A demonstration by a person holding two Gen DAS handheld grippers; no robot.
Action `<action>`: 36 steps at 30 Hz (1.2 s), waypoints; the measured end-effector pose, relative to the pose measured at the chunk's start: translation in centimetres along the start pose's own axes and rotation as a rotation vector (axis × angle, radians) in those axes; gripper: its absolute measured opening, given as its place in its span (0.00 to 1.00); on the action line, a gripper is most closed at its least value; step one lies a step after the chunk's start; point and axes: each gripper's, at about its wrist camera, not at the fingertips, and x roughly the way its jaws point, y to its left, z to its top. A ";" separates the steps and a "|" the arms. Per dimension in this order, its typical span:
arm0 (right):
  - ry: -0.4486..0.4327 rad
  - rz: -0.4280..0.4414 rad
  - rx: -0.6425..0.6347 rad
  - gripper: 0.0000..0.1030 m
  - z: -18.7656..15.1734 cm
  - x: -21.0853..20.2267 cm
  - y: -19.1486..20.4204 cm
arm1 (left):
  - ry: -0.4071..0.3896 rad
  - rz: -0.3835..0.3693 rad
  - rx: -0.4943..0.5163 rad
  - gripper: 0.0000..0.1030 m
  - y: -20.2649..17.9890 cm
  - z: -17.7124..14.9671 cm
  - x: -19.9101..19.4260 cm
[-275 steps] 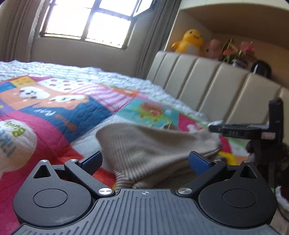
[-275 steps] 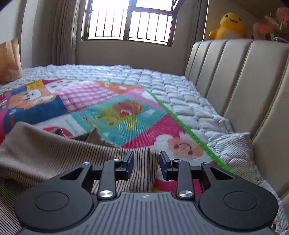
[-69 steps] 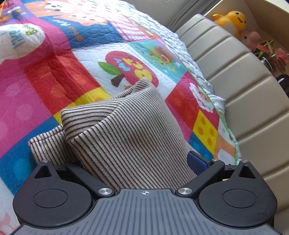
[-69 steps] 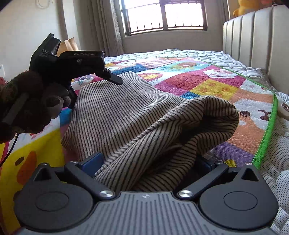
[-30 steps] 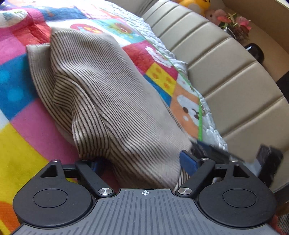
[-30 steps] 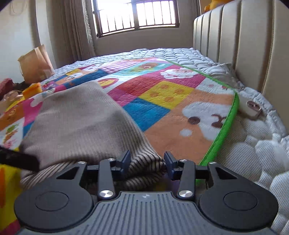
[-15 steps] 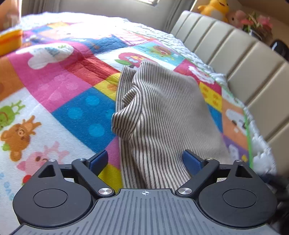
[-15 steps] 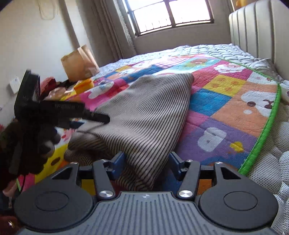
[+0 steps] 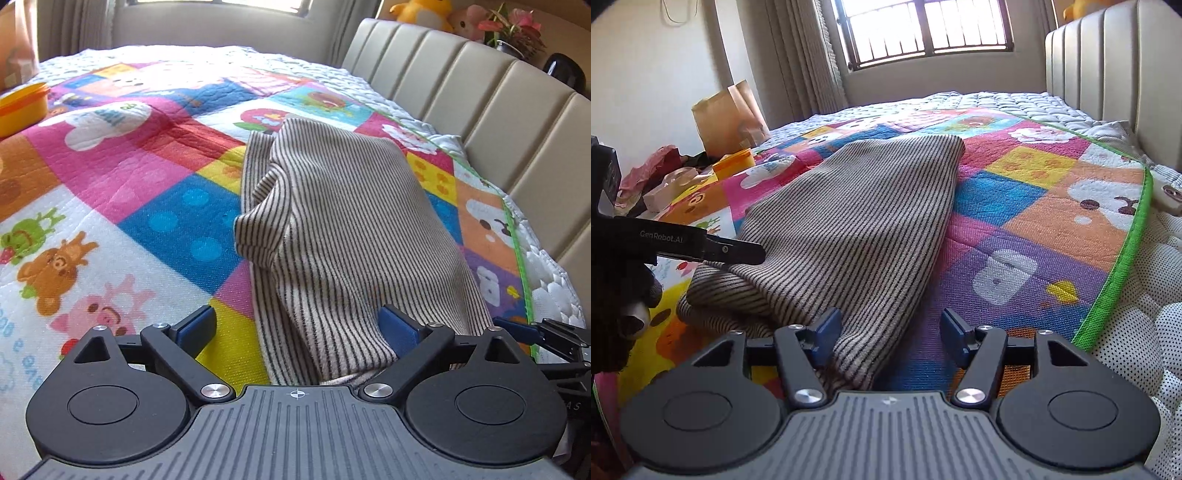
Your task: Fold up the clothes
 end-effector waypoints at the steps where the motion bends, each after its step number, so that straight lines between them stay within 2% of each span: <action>1: -0.002 -0.001 0.004 0.60 -0.1 0.0 0.0 | -0.001 -0.001 -0.001 0.95 0.0 -0.1 0.0; 13: -0.041 -0.005 0.043 0.67 -0.7 -0.1 -0.2 | -0.003 -0.010 0.013 0.96 0.3 -0.7 -0.6; 19: -0.062 0.008 0.069 0.74 -1.0 -0.1 -0.3 | -0.003 -0.014 0.014 0.96 0.5 -1.0 -1.0; 22: -0.073 0.023 0.084 0.80 -1.1 -0.3 -0.5 | -0.003 -0.013 0.019 0.98 0.8 -1.4 -1.4; 25: -0.072 0.036 0.074 0.97 -1.1 -0.4 -0.5 | -0.001 -0.018 0.028 0.99 1.1 -2.0 -2.1; 26: -0.068 0.034 0.053 1.00 -1.2 -0.5 -0.2 | 0.001 -0.020 0.036 0.99 1.1 -2.3 -2.4; 29: -0.075 -0.005 -0.012 1.00 -1.3 -0.8 0.8 | 0.004 -0.001 0.086 1.00 1.0 -3.2 -3.0; 34: -0.183 0.051 0.060 1.00 0.5 -2.3 1.3 | 0.002 0.011 0.093 1.00 1.0 -3.6 -3.4; 36: -0.194 0.030 0.047 1.00 1.4 -2.2 1.6 | 0.004 0.012 0.096 1.00 1.0 -3.5 -3.3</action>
